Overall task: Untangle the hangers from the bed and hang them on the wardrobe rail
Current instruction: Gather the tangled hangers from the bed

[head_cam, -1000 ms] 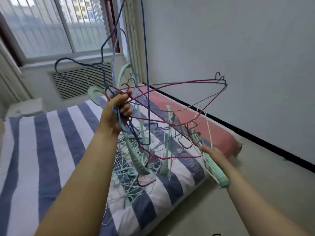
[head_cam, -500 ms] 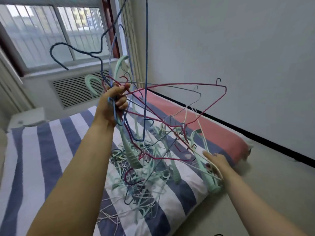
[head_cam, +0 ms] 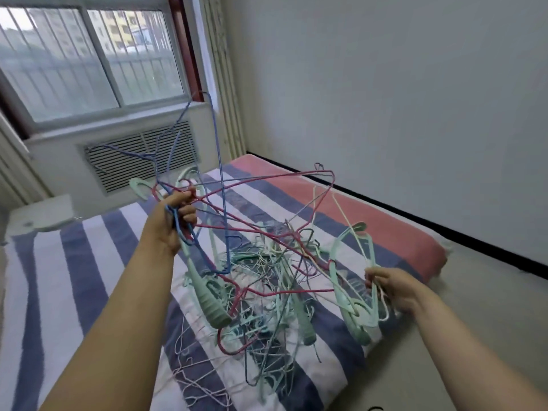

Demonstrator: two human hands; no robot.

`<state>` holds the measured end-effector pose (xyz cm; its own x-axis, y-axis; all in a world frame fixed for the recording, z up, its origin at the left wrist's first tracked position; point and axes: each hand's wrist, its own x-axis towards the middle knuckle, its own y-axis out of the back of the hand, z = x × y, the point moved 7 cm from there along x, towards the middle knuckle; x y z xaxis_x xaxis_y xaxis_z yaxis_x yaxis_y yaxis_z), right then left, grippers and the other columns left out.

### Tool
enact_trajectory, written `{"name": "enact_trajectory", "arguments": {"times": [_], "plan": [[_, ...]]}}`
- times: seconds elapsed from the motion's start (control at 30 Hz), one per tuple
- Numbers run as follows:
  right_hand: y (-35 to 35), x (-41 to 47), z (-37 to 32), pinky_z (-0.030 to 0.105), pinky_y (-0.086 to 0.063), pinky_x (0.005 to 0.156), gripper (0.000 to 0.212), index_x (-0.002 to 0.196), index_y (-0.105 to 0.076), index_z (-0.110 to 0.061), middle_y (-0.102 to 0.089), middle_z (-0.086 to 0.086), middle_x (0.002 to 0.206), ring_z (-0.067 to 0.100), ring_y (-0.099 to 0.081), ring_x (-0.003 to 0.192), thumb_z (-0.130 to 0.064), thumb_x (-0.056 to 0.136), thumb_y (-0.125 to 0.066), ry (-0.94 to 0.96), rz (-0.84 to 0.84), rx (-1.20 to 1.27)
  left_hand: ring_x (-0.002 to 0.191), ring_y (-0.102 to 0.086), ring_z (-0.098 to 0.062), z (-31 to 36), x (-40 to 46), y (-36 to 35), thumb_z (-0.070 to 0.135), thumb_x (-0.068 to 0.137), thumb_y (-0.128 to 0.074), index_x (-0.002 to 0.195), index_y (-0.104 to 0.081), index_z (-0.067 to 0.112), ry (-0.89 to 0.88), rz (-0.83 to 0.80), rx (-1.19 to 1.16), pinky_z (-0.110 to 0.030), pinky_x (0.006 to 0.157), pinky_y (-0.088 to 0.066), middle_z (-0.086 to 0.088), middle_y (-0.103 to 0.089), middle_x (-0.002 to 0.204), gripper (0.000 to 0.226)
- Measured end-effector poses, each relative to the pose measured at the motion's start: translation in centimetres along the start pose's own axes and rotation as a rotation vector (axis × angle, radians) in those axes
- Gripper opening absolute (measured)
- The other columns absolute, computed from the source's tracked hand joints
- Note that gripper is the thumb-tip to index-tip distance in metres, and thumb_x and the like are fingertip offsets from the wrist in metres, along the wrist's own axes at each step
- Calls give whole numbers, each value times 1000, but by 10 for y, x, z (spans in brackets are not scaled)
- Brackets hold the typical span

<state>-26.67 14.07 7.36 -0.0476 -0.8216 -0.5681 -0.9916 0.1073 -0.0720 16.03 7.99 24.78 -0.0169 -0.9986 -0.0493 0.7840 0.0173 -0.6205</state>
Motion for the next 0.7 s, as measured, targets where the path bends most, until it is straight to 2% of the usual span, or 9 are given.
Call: {"name": "enact_trajectory", "arguments": {"times": [0.07, 0.17, 0.27, 0.33, 0.4, 0.5, 0.57, 0.63, 0.7], "plan": [[-1, -2, -4, 21, -51, 48, 30, 63, -70, -7, -60, 3, 53, 13, -58, 45, -11, 90, -55, 13, -51, -5, 35, -42, 0, -1, 5, 12, 10, 99, -36, 87, -54, 10, 15, 8, -15, -9, 34, -34, 9, -48, 53, 21], [-1, 6, -5, 19, -47, 38, 20, 72, -64, -2, -57, 5, 47, 13, -55, 37, -9, 88, -55, -8, 8, 25, 33, -40, -1, -6, 11, 20, 9, 98, -38, 87, -54, 8, -2, 34, -54, -10, 34, -33, 8, -49, 55, 19], [-8, 19, 1, 23, -44, 43, 10, 76, -67, -3, -55, 6, 49, 17, -51, 39, -13, 77, -68, -64, 27, -69, 32, -38, -2, -12, 14, 16, 5, 79, -64, 83, -58, 7, -15, -13, -131, -11, 32, -32, 7, -51, 58, 8], [-17, 21, 5, 26, -35, 48, 10, 74, -65, -7, -51, 6, 51, 17, -44, 43, -15, 77, -71, -89, 8, -292, 32, -39, -2, -11, 14, 5, 7, 51, -86, 79, -60, 7, -19, -137, -169, -12, 31, -33, 5, -54, 65, 38], [-24, 26, 5, 23, -33, 41, 24, 65, -56, -13, -48, 1, 46, 13, -40, 44, -13, 88, -64, -53, 69, -492, 32, -38, -1, -8, 9, -6, 12, 44, -92, 80, -57, 8, -43, -223, -133, -12, 31, -32, 3, -59, 72, 51], [-35, 34, 8, 15, -34, 34, 33, 63, -45, -14, -45, -4, 32, 4, -43, 33, -6, 95, -49, 18, 147, -546, 32, -37, -1, -4, 1, -11, 13, 52, -90, 76, -56, 12, -69, -287, -111, -12, 31, -31, 2, -63, 82, 42], [-34, 36, 7, 14, -26, 32, 29, 67, -47, -8, -42, 3, 40, 9, -38, 29, -2, 96, -45, 106, 206, -436, 32, -37, -1, -2, -4, -8, 13, 57, -88, 80, -55, 12, -42, -332, -106, -13, 32, -32, 1, -64, 86, 41], [-25, 36, -11, 18, -32, 39, 17, 87, -60, -5, -53, 12, 62, 18, -45, 46, -9, 97, -47, 296, 306, -493, 33, -41, -3, -3, -1, 3, 11, 64, -84, 86, -53, 10, 18, -337, -108, -15, 33, -35, 0, -66, 86, 39], [-24, 34, -36, 26, -40, 54, 22, 111, -65, -10, -63, 11, 87, 24, -57, 71, -16, 97, -49, 454, 292, -584, 44, -54, -11, -8, 4, 9, 10, 87, -63, 98, -48, 6, 124, -410, -217, -21, 42, -44, -6, -67, 92, 19]]}}
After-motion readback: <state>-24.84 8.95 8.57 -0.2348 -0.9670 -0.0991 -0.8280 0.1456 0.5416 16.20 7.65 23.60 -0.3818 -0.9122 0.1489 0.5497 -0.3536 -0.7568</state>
